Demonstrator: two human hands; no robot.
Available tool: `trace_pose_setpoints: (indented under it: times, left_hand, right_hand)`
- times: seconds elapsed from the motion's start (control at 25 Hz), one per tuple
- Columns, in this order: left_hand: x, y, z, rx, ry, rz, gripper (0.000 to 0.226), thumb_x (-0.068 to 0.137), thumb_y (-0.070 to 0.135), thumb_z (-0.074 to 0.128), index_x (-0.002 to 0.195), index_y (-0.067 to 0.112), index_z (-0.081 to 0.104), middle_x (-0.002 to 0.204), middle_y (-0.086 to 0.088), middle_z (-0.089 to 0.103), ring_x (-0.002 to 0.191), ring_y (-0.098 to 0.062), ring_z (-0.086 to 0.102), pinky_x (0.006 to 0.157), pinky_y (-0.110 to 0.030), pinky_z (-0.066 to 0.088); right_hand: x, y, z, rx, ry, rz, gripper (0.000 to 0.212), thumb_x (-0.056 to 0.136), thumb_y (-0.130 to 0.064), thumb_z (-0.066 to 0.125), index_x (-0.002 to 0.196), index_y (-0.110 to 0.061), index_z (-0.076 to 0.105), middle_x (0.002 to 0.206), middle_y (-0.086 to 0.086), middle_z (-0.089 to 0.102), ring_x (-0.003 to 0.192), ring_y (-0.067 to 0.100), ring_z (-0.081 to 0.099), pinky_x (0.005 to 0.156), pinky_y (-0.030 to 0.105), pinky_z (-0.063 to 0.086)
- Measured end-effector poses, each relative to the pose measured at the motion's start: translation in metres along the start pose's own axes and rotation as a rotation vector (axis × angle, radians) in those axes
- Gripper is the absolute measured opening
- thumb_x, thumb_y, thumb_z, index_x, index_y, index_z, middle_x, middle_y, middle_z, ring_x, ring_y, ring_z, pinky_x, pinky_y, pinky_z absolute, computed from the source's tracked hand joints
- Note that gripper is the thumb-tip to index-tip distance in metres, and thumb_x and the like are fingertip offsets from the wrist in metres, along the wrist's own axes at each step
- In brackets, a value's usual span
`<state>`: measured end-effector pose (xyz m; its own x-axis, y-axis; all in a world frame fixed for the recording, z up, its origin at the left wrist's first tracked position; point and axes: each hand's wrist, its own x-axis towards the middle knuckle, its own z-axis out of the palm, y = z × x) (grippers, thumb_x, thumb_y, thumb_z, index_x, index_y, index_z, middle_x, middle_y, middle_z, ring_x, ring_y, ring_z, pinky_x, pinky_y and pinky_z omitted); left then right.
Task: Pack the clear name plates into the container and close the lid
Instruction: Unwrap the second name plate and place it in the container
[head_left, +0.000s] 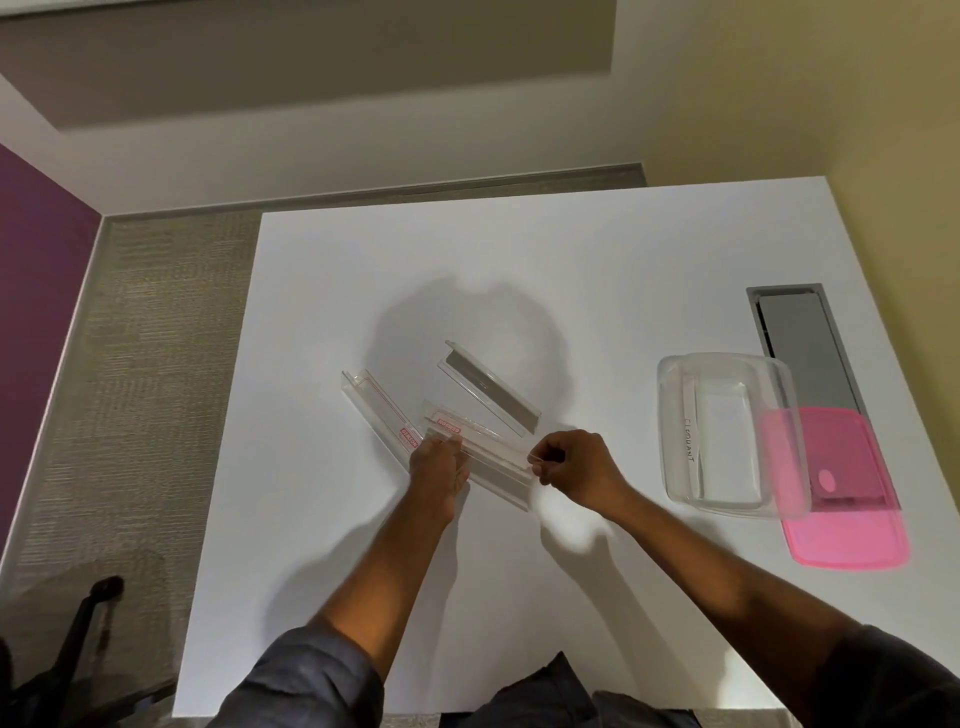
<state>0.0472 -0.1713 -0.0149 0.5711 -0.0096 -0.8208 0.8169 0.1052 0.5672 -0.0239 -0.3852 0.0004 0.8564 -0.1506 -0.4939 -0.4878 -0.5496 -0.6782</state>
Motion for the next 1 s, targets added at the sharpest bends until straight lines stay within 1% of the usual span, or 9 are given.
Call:
trace_pose_setpoints:
  times: [0.08,0.16,0.32,0.52,0.64,0.72,0.76,0.88,1.0]
  left_hand:
    - [0.003,0.001,-0.003,0.021,0.031,0.046,0.031,0.111,0.014,0.059,0.141,0.013,0.059,0.137,-0.016,0.071,0.128,-0.038,0.069,0.117,-0.056,0.051]
    - [0.004,0.003,-0.005,0.020,0.050,0.071,0.035,0.110,0.011,0.059,0.145,0.010,0.058,0.140,-0.018,0.069,0.128,-0.039,0.069,0.115,-0.056,0.053]
    - [0.003,0.004,-0.007,0.023,0.065,0.090,0.050,0.110,0.004,0.057,0.158,0.015,0.048,0.145,-0.016,0.066,0.133,-0.040,0.066,0.115,-0.055,0.053]
    - [0.000,0.000,-0.012,0.152,0.067,0.191,0.040,0.110,0.008,0.059,0.148,0.018,0.062,0.141,-0.009,0.071,0.124,-0.033,0.072,0.107,-0.049,0.059]
    - [0.000,-0.004,-0.016,0.277,0.082,0.292,0.041,0.109,0.004,0.058,0.147,0.017,0.065,0.145,-0.003,0.069,0.125,-0.029,0.072,0.110,-0.050,0.058]
    - [-0.002,-0.005,-0.019,0.368,0.087,0.340,0.044,0.106,0.003,0.061,0.145,0.021,0.068,0.142,0.003,0.070,0.130,-0.026,0.069,0.113,-0.052,0.056]
    - [-0.002,-0.005,-0.020,0.414,0.088,0.365,0.043,0.106,0.004,0.062,0.144,0.023,0.069,0.139,0.006,0.071,0.132,-0.024,0.068,0.114,-0.052,0.055]
    - [-0.008,-0.001,-0.021,0.487,0.086,0.450,0.034,0.107,0.007,0.063,0.132,0.026,0.073,0.136,0.004,0.074,0.129,-0.022,0.068,0.113,-0.047,0.057]
    - [-0.017,0.003,-0.019,0.527,0.086,0.560,0.029,0.106,0.010,0.064,0.117,0.035,0.074,0.122,0.008,0.078,0.118,-0.017,0.072,0.104,-0.041,0.061]
  right_hand:
    - [-0.006,-0.001,-0.006,0.021,-0.023,0.001,0.005,0.087,-0.010,0.080,0.085,-0.014,0.083,0.069,-0.006,0.077,0.059,0.001,0.070,0.069,0.020,0.059]
    - [-0.012,-0.001,-0.012,0.069,-0.046,0.021,0.005,0.087,-0.007,0.080,0.086,-0.012,0.082,0.068,-0.004,0.077,0.054,0.000,0.068,0.065,0.020,0.059]
    - [-0.020,0.003,-0.025,0.249,-0.079,0.109,0.012,0.085,0.003,0.077,0.089,-0.007,0.082,0.078,0.012,0.081,0.065,0.016,0.073,0.069,0.032,0.064]
    - [-0.029,0.006,-0.037,0.491,-0.085,0.213,0.019,0.085,0.009,0.070,0.093,-0.003,0.083,0.086,0.019,0.080,0.069,0.020,0.072,0.067,0.031,0.059]
    - [-0.035,0.006,-0.045,0.649,-0.102,0.304,0.023,0.088,0.011,0.062,0.100,0.005,0.080,0.083,0.016,0.076,0.072,0.023,0.069,0.070,0.032,0.060]
    - [-0.037,0.005,-0.051,0.721,-0.119,0.363,0.025,0.089,0.013,0.061,0.105,0.006,0.079,0.085,0.014,0.076,0.072,0.022,0.069,0.075,0.032,0.062]
    - [-0.038,0.005,-0.053,0.746,-0.127,0.384,0.025,0.091,0.013,0.061,0.106,0.005,0.079,0.086,0.014,0.077,0.070,0.020,0.069,0.075,0.032,0.062]
    - [-0.041,0.005,-0.057,0.819,-0.148,0.438,0.023,0.095,0.013,0.059,0.108,0.006,0.077,0.085,0.014,0.077,0.064,0.016,0.067,0.063,0.026,0.060]
    - [-0.045,0.006,-0.060,0.918,-0.162,0.484,0.023,0.096,0.011,0.058,0.111,0.008,0.075,0.080,0.013,0.074,0.059,0.015,0.062,0.054,0.024,0.056]
